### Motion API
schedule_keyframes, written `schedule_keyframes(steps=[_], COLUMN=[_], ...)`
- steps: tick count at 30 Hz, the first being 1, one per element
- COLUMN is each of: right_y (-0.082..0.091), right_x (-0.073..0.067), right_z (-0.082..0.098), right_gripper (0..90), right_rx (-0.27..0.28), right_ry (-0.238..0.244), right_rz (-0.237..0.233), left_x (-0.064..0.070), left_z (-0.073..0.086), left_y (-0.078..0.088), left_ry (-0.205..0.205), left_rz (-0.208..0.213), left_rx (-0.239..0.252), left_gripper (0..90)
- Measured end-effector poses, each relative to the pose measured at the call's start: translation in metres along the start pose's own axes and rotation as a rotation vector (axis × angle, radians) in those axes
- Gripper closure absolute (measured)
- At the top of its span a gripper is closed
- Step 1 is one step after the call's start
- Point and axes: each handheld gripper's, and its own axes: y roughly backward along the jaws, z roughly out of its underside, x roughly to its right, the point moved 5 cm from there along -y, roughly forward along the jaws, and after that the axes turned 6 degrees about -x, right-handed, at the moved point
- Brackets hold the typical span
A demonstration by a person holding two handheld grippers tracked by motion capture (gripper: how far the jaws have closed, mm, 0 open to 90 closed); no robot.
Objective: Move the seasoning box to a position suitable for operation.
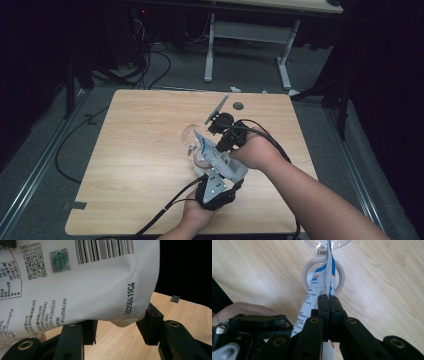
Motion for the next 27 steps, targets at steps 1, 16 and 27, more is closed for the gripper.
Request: schedule_keyframes(steps=[1, 16, 27], right_y=[0.0000, 0.0005, -0.0011], right_x=[0.0001, 0.0018, 0.0024], right_z=[0.0000, 0.0003, -0.0007], right_gripper=[89.7, 89.8, 89.7], right_rx=[0.000, 0.000, 0.000], right_ry=[0.000, -0.002, 0.000], right_rz=[0.000, -0.006, -0.005], left_x=[-0.0001, 0.0001, -0.0006], left_z=[-0.0002, -0.0014, -0.0013], left_y=[0.0001, -0.0007, -0.0013], left_ry=[0.000, -0.002, -0.002], left_rz=[0.000, 0.004, 0.002], left_rx=[0.000, 0.000, -0.002], left_gripper=[54.9, 54.9, 54.9])
